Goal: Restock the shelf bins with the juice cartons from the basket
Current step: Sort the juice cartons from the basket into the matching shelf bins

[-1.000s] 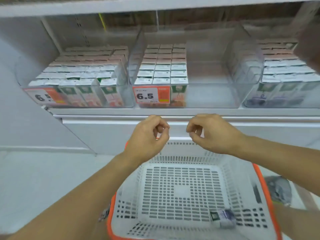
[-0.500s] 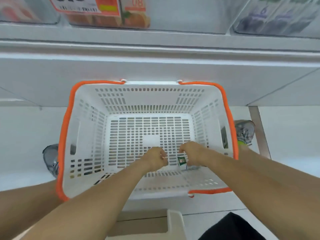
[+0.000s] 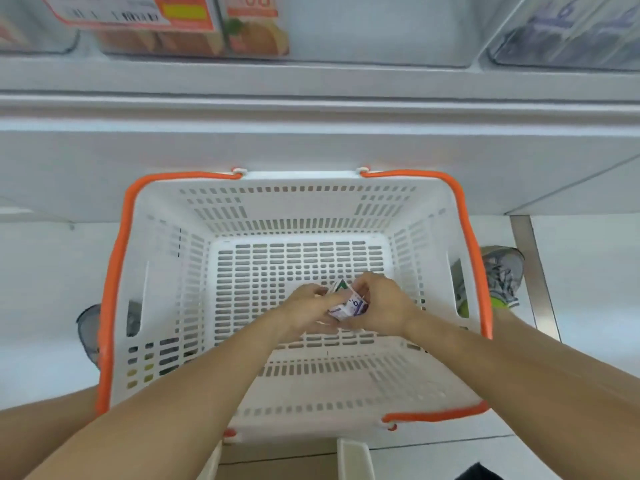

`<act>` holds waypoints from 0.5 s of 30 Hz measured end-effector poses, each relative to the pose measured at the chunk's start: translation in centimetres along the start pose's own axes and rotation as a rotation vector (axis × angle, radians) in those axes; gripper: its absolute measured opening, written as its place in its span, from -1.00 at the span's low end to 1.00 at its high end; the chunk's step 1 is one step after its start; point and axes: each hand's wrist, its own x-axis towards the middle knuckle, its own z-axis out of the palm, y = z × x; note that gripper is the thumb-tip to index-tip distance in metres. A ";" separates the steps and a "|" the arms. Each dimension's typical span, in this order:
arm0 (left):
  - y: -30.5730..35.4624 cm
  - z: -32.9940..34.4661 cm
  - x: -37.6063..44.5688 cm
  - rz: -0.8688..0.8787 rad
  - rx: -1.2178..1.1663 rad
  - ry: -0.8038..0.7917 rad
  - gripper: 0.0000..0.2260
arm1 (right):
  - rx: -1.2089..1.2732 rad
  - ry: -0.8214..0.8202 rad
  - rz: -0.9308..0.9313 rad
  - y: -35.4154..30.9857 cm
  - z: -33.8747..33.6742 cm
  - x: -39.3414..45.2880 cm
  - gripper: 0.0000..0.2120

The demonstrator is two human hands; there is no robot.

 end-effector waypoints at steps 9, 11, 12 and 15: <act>12.5 0.3 -12.1 0.534 0.539 0.101 -0.77 | 0.100 0.136 -0.264 -8.3 -8.9 -6.4 -0.34; 15.7 2.0 -15.2 0.651 0.708 0.108 -0.79 | 0.064 0.195 -0.389 -9.7 -11.3 -9.0 -0.41; 17.2 3.0 -16.6 0.717 0.795 0.148 -0.78 | 0.054 0.248 -0.450 -10.2 -12.5 -10.4 -0.45; 21.3 6.2 -19.9 0.895 0.934 0.378 -0.62 | 0.118 0.430 -0.560 -11.3 -15.8 -14.6 -0.45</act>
